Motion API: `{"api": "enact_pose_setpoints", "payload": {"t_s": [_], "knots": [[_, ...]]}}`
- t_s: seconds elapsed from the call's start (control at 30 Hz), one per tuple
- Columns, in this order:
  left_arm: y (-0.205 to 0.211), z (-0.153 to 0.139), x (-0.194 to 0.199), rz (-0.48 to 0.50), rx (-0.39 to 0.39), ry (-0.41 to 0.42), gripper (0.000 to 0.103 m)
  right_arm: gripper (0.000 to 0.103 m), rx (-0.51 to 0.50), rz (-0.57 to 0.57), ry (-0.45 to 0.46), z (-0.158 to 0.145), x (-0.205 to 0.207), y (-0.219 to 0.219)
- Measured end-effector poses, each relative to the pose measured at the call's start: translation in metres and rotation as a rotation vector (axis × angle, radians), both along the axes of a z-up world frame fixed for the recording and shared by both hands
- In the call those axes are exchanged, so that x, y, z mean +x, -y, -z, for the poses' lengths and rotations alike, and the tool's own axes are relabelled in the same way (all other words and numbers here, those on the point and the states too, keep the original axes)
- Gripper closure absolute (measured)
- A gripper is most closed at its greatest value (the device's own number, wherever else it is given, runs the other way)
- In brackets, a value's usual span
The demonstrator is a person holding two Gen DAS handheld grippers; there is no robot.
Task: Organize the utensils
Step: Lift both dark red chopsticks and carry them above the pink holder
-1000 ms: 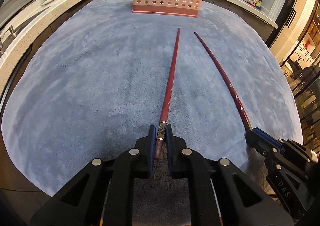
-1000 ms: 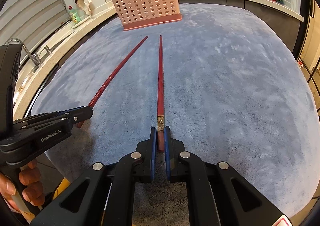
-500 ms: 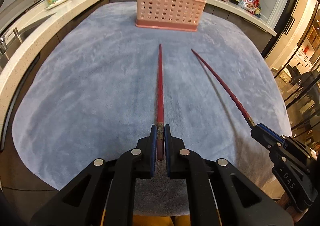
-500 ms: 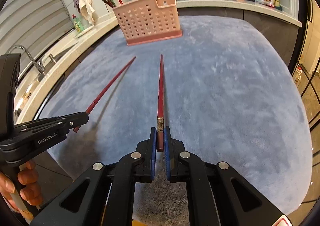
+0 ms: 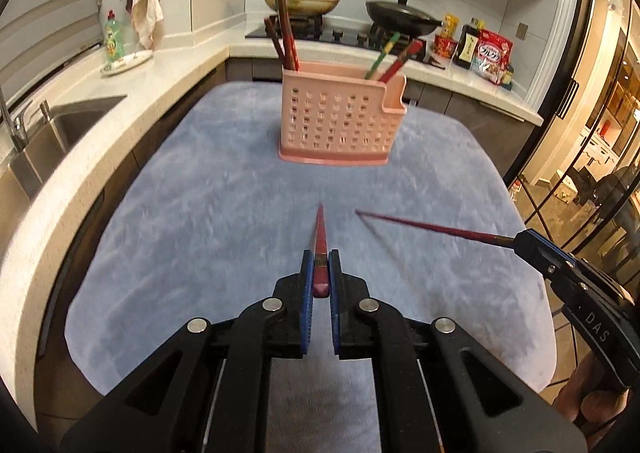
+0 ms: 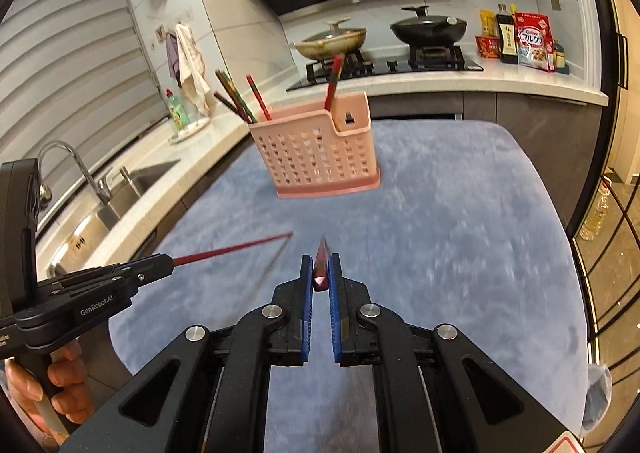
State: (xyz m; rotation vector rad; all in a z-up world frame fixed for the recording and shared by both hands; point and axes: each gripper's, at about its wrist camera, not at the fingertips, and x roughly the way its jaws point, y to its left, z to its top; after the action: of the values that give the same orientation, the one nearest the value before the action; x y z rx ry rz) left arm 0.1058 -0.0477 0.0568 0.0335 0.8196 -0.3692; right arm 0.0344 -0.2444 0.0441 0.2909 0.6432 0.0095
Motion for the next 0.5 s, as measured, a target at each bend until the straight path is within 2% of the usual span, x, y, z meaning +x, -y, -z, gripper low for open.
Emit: {"api": "enact_pose_setpoints", "payload": {"t_s": [0.23, 0.5], "knots": [[-0.003, -0.026, 0.033, -0.010, -0.041, 0.036, 0.096, 0.096, 0.030, 0.000, 0.068, -0.029, 0.028, 0.011], [0.003, -0.053, 0.070, -0.019, -0.044, 0.084, 0.096, 0.096, 0.033, 0.008, 0.128, -0.059, 0.062, 0.020]]}}
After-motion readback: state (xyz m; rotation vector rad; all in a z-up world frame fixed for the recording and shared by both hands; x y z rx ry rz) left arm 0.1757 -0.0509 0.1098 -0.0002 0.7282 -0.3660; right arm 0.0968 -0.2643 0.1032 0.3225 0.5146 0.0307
